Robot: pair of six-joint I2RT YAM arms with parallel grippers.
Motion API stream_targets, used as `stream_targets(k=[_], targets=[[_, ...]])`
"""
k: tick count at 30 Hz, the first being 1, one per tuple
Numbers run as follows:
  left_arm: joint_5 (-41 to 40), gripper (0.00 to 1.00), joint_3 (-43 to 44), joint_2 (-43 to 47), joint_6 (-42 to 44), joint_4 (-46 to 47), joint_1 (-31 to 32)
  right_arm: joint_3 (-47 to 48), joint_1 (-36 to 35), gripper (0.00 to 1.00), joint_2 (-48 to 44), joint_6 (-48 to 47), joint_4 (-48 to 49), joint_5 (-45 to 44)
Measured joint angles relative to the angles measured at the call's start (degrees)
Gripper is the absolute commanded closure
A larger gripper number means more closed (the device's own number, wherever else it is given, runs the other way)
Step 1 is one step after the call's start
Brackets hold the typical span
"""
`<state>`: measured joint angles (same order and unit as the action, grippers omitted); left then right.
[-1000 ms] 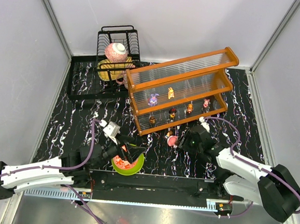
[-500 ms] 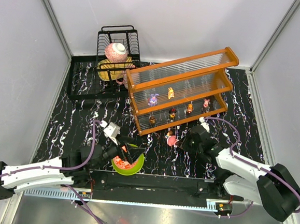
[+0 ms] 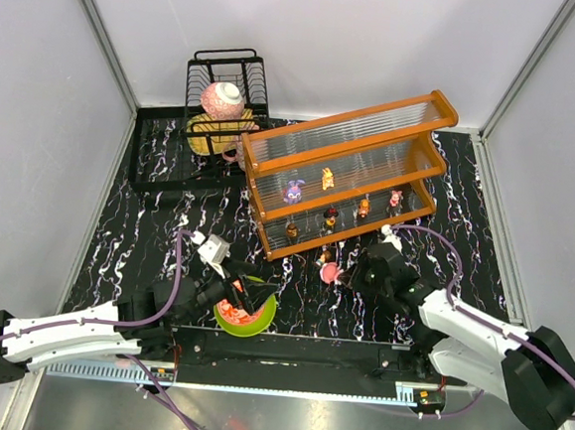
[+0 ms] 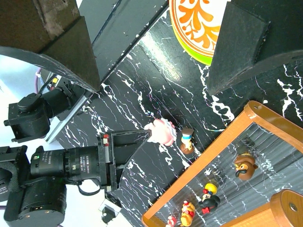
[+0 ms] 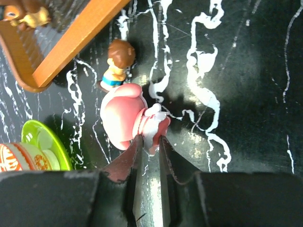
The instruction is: Place and organize the plastic toys onto the shelf
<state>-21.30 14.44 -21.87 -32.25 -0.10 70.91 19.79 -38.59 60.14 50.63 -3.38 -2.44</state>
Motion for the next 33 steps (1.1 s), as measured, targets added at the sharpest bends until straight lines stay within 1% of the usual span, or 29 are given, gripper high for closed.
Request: stream_targets(k=[4, 9, 13, 18, 23, 26, 29, 30, 31, 33], targets=[[0.0, 0.01, 0.0, 0.0, 0.0, 0.0, 0.0, 0.0, 0.0, 1.00, -3.1, -4.3, -0.8, 4.1], [0.0, 0.01, 0.0, 0.0, 0.3, 0.0, 0.0, 2.1, 0.0, 1.00, -2.8, -11.1, -2.3, 13.7], [0.1, 0.01, 0.0, 0.0, 0.5, 0.0, 0.0, 6.5, 0.0, 1.00, 0.7, -16.5, -5.4, 20.0], [0.0, 0.01, 0.0, 0.0, 0.7, -0.3, 0.0, 13.9, -0.1, 1.00, 7.7, -22.1, -12.4, 24.3], [0.0, 0.01, 0.0, 0.0, 0.7, -0.3, 0.0, 19.1, -1.4, 1.00, 11.2, -25.5, -19.1, 24.5], [0.0, 0.01, 0.0, 0.0, 0.7, -0.3, 0.0, 22.6, -3.7, 0.99, 12.8, -26.9, -23.7, 22.5], [0.1, 0.01, 0.0, -0.1, 0.7, -0.2, 0.0, 25.8, -6.3, 0.91, 15.6, -27.7, -27.1, 19.1], [0.0, 0.01, 0.0, -0.1, 0.7, -0.2, 0.0, 26.4, -6.9, 0.88, 16.5, -27.8, -27.8, 18.3], [0.1, 0.01, 0.0, -0.2, 0.7, -0.2, 0.0, 26.9, -7.6, 0.82, 17.7, -27.9, -28.6, 17.6], [0.1, 0.01, 0.0, -0.5, 0.7, -0.3, 0.0, 27.3, -8.9, 0.78, 20.0, -27.9, -29.9, 15.7]])
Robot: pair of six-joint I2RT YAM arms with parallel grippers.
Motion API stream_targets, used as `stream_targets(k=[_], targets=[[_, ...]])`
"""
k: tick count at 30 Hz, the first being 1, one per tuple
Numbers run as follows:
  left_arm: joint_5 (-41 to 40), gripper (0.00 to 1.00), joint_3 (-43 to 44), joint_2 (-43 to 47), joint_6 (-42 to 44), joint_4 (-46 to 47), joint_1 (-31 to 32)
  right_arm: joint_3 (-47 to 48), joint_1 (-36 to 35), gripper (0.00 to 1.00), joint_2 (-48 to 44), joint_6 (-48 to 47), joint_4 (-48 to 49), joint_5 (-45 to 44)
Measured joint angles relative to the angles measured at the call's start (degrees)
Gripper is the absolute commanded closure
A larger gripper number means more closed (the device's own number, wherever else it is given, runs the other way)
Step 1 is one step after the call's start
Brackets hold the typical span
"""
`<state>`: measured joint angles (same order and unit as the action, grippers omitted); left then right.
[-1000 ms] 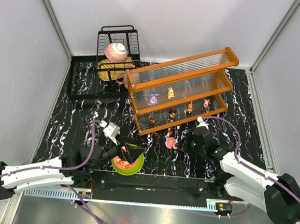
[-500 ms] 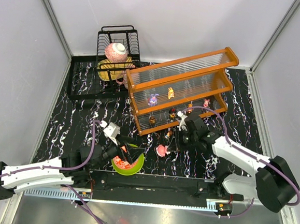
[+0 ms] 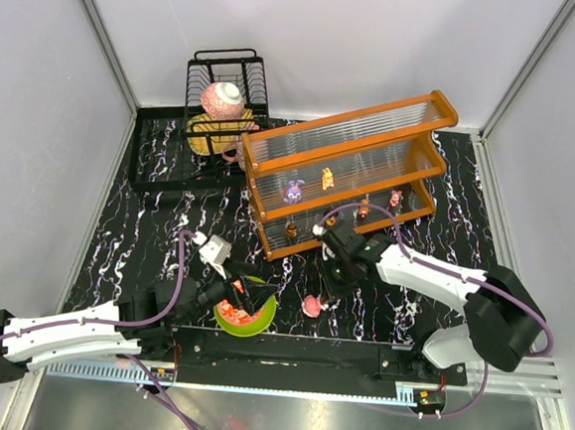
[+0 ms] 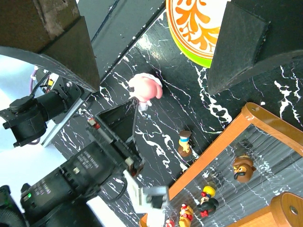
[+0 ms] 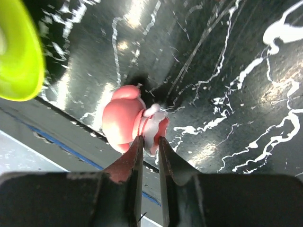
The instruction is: Place and organize the plastic toys onto the shelf
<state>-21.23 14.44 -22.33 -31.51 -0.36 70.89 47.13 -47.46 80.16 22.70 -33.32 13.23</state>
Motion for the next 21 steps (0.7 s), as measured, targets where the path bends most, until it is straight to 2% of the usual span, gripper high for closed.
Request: stream_targets(k=[1, 3, 12, 21], targets=[[0.0, 0.01, 0.0, 0.0, 0.0, 0.0, 0.0, 0.1, -0.5, 0.73, 1.0, 0.0, -0.6, -0.6], [0.0, 0.01, 0.0, 0.0, 0.0, 0.0, 0.0, 0.2, -1.4, 0.68, 3.0, 0.1, -2.2, -2.0], [0.0, 0.01, 0.0, 0.0, 0.0, 0.0, 0.0, 1.3, -1.7, 0.49, 4.1, 0.9, -5.4, -6.7], [0.0, 0.01, 0.0, 0.0, 0.0, 0.0, 0.0, 1.3, -1.7, 0.46, -2.8, 3.2, -5.9, -8.7]])
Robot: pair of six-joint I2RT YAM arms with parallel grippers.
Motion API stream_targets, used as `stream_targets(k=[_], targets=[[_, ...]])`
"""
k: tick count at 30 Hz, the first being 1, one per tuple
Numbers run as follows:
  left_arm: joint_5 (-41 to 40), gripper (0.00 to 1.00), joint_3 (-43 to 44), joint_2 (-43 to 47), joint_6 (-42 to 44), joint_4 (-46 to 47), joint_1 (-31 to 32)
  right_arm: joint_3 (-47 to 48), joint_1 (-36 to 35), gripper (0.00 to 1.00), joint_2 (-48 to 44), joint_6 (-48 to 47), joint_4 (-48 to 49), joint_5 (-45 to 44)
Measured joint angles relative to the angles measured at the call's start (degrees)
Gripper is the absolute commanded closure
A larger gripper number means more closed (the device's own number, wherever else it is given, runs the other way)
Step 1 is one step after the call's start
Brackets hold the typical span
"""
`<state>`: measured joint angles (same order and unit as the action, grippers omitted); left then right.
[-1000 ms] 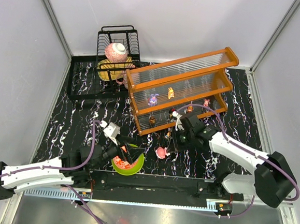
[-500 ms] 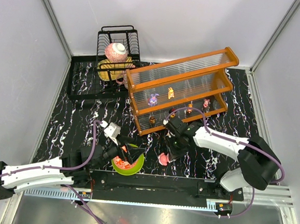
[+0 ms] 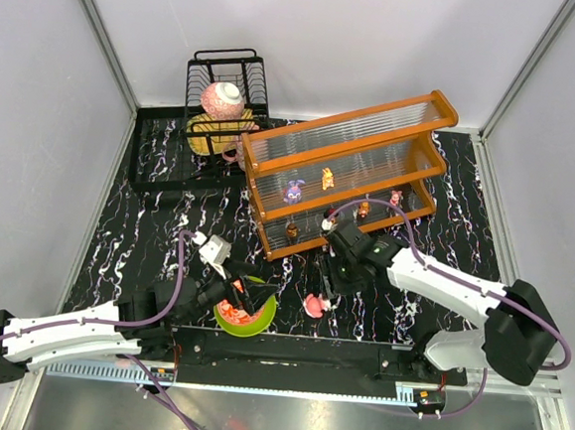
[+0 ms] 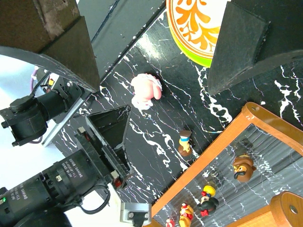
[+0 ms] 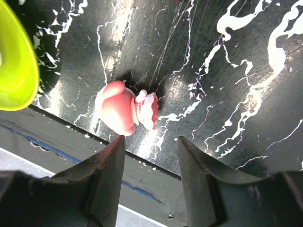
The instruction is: Place and organize the plastic toys onto the shelf
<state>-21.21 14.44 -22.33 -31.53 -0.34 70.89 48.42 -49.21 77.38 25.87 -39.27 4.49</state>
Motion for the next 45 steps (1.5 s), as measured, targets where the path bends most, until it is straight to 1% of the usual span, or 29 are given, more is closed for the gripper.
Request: stream_targets(k=[2, 4, 5, 6, 7, 8, 13, 18, 22, 27, 32, 37, 45], targets=[[0.0, 0.01, 0.0, 0.1, 0.0, 0.0, 0.0, 0.0, 0.0, 0.48, -1.4, 0.5, 0.0, 0.1], [0.0, 0.01, 0.0, 0.2, 0.0, 0.0, 0.0, 0.0, 0.0, 0.54, -2.4, 1.0, -0.1, 0.1], [0.0, 0.01, 0.0, 0.2, 0.0, 0.0, 0.0, -0.1, 0.0, 0.68, -2.7, 1.3, -0.1, 0.2], [0.0, 0.01, 0.0, 0.2, 0.0, 0.0, 0.0, -0.1, 0.0, 0.77, -2.9, 1.7, -0.2, 0.6], [0.0, 0.01, 0.0, 0.3, 0.0, 0.0, 0.0, -0.2, 0.0, 0.81, -2.9, 2.0, -0.4, 0.8], [0.0, 0.01, 0.0, 0.4, 0.0, 0.0, 0.0, -0.2, 0.0, 1.00, -2.9, 2.6, -0.7, 1.1], [0.0, 0.01, 0.0, 0.8, 0.0, 0.0, 0.0, -0.9, 0.0, 1.00, -3.0, 6.3, -2.4, 1.0], [0.0, 0.01, 0.0, 0.9, 0.0, 0.0, 0.0, -5.0, 0.0, 1.00, -5.0, 11.4, -1.9, 1.1], [0.0, 0.01, 0.0, 0.7, 0.0, 0.2, 0.0, -8.7, 0.0, 1.00, -7.0, 15.1, -0.1, 1.6], [0.0, 0.01, 0.0, -0.9, 0.0, 0.9, 0.0, -11.5, -0.1, 1.00, -6.8, 18.2, 3.1, 2.5], [0.0, 0.01, 0.0, -1.8, 0.0, 1.0, 0.0, -11.8, -0.1, 1.00, -5.0, 20.1, 7.4, 2.6], [0.0, 0.01, 0.0, -1.6, 0.0, 1.3, 0.0, -12.1, -0.1, 1.00, -0.6, 21.0, 11.7, 2.6], [-0.2, 0.01, -0.3, 0.5, 0.0, 1.2, 0.0, -12.5, -0.1, 1.00, 1.6, 21.1, 13.7, 2.5]])
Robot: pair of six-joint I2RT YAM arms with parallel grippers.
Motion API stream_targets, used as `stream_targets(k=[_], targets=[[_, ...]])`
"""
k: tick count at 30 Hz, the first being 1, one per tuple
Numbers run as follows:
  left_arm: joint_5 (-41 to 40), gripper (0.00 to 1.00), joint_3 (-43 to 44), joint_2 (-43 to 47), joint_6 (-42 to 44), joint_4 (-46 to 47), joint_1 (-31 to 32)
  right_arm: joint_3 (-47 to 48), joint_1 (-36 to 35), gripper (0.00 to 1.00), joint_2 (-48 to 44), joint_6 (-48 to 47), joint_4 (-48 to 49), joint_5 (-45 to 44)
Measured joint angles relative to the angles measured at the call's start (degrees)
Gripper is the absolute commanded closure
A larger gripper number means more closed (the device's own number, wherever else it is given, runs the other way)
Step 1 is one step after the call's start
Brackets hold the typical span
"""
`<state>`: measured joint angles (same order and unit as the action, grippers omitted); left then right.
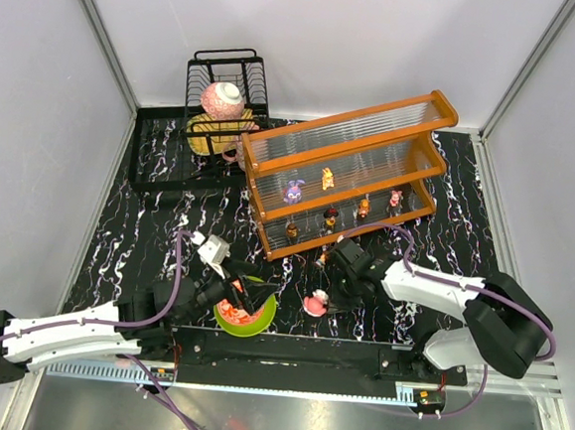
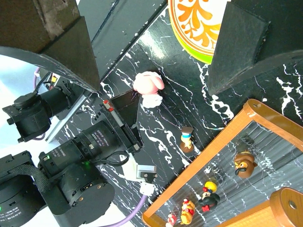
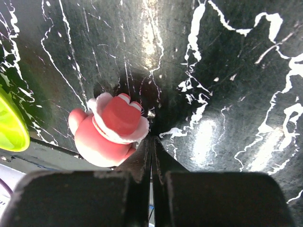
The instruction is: Place and organize the plastic toys onto the shelf
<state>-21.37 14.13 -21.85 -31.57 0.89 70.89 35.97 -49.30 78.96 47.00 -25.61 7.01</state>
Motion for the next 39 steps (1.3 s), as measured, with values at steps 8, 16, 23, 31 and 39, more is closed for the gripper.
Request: stream_targets(k=[8, 16, 23, 31, 39], targets=[[-0.1, 0.01, -0.7, 0.1, 0.0, -0.8, 0.0, 1.5, 0.0, 1.00, 2.4, -0.3, 1.2, 0.2], [-0.1, 0.01, -0.7, 0.8, 0.0, -1.2, 0.0, 2.7, -0.1, 0.79, 3.4, -1.2, 1.2, -0.9], [-0.1, 0.01, -0.7, 0.9, -0.2, -1.2, 0.0, -1.3, -0.1, 0.49, -6.4, 0.0, -1.2, -5.5], [-0.1, 0.01, -0.7, 0.9, -0.3, -1.2, 0.0, -2.1, -0.3, 0.32, -16.1, 6.6, -1.6, -8.7], [-0.1, 0.01, -0.8, 1.9, -0.3, -1.2, 0.0, -0.3, -4.4, 0.18, -12.5, 13.8, -2.0, -12.6]])
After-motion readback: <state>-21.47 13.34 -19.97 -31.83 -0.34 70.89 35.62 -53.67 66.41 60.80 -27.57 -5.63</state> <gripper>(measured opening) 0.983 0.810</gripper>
